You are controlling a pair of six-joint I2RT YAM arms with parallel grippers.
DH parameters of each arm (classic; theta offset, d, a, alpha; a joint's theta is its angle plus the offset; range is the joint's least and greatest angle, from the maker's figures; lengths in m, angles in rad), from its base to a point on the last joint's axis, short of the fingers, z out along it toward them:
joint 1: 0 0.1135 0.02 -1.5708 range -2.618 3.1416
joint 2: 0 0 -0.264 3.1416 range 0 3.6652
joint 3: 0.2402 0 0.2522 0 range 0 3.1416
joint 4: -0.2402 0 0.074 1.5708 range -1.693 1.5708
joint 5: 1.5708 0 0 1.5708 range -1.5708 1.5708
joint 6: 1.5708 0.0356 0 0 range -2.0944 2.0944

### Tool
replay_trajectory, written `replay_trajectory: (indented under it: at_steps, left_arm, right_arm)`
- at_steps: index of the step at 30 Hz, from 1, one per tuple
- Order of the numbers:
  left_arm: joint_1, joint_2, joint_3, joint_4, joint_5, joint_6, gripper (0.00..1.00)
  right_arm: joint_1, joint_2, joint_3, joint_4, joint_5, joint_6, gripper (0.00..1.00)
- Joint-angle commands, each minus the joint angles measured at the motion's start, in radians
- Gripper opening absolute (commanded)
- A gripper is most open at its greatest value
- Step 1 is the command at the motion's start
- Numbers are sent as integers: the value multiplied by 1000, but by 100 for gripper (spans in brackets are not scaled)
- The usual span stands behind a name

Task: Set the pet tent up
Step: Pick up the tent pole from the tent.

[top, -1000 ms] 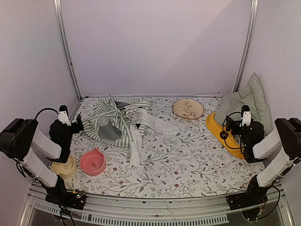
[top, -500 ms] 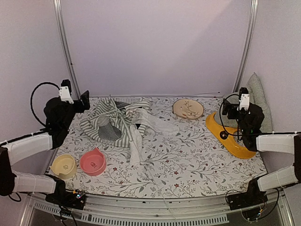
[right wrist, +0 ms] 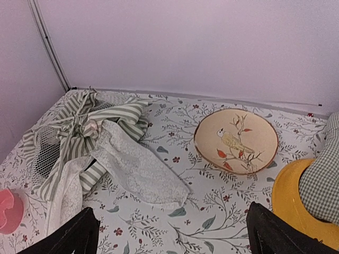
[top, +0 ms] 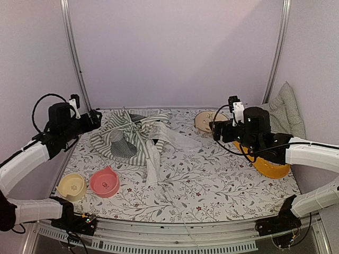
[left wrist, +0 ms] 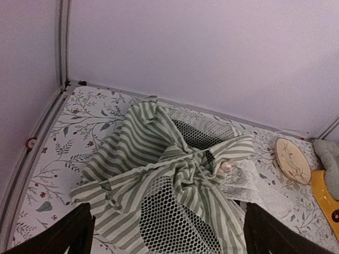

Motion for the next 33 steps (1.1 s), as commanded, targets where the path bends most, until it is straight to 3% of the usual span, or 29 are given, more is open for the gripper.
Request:
replay_trajectory:
  at_steps: [1, 3, 5, 8, 10, 20, 26, 33]
  left_arm:
    - [118, -13, -2, -81, 114, -134, 99]
    - [83, -27, -54, -6, 151, -158, 99]
    - [22, -27, -68, 30, 143, -174, 99]
    - [-81, 18, -38, -13, 112, -182, 99]
    - [-139, 44, -31, -18, 97, -198, 99]
    - [-359, 138, -80, 79, 21, -298, 99]
    - [-383, 153, -91, 131, -8, -311, 99]
    - [-381, 183, -72, 146, -36, -312, 98]
  right_arm:
    - [-4, -45, -67, -182, -50, 186, 99]
    - [-9, -85, -110, -199, -23, 303, 99]
    - [-10, -128, -152, -179, -95, 328, 99]
    - [6, -195, -213, -173, -212, 339, 99]
    - [51, -178, -201, -271, -241, 354, 99]
    - [514, 37, -127, -566, -279, 532, 94]
    - [755, 141, -30, -698, -322, 682, 89]
    - [813, 238, 41, -685, -368, 729, 80]
